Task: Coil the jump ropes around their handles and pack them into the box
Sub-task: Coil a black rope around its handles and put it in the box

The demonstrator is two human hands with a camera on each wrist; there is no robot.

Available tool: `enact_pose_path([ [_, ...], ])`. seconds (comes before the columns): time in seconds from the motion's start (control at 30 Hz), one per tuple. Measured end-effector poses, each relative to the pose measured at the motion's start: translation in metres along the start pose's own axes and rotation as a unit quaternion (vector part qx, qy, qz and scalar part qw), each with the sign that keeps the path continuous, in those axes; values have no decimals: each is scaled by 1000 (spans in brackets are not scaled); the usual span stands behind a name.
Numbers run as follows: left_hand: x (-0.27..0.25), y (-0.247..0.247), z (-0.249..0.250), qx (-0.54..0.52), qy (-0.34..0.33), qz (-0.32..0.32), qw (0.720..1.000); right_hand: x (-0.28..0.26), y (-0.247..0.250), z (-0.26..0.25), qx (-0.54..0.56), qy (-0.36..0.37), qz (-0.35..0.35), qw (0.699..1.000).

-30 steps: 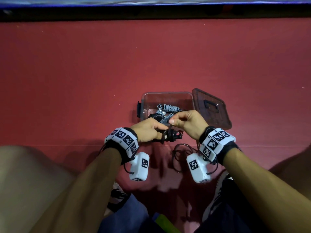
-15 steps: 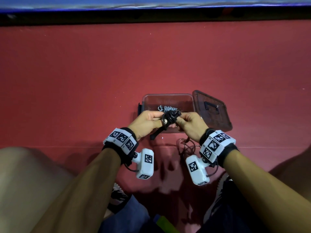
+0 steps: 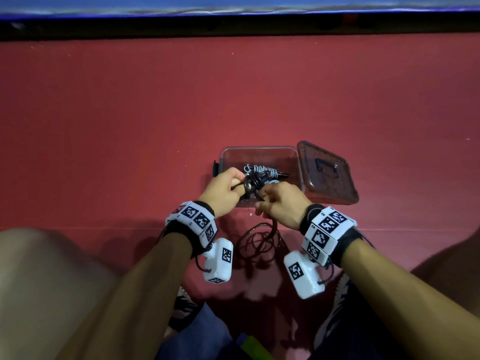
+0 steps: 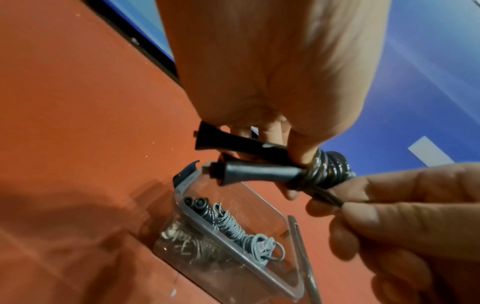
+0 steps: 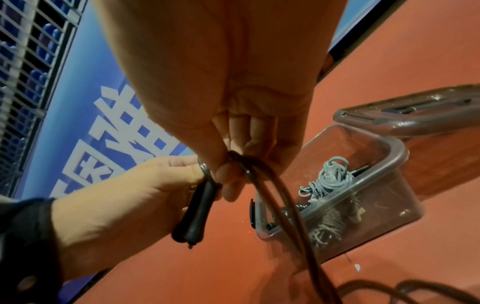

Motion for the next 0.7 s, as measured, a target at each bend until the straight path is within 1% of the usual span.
enact_pose_path([
  [0.1, -2, -3, 4, 94, -7, -4, 996, 0, 1, -4, -64, -1, -15, 998],
  [0.17, -3, -6, 5, 138, -13, -22, 990, 0, -1, -4, -98, -5, -35, 995],
  [0.27, -3, -11, 1, 151, -5, -59, 987, 0, -6, -3, -120, -12, -54, 991],
  [0.5, -10, -30, 3, 148, 24, -177, 973, 1, -7, -2, -160, -16, -69, 985],
  [0.7, -11, -33, 3, 166, 43, -195, 966, 1, -5, 2, -176, -33, -73, 981],
])
Point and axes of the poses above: each hand's wrist, its own x-axis towards the middle knuckle, its own y-axis out of the back of the hand, z = x × y, the point moved 5 cm from there along x, towards the middle knuckle, and after that the axes turned 6 degrees about y, right-handed, at the moved point
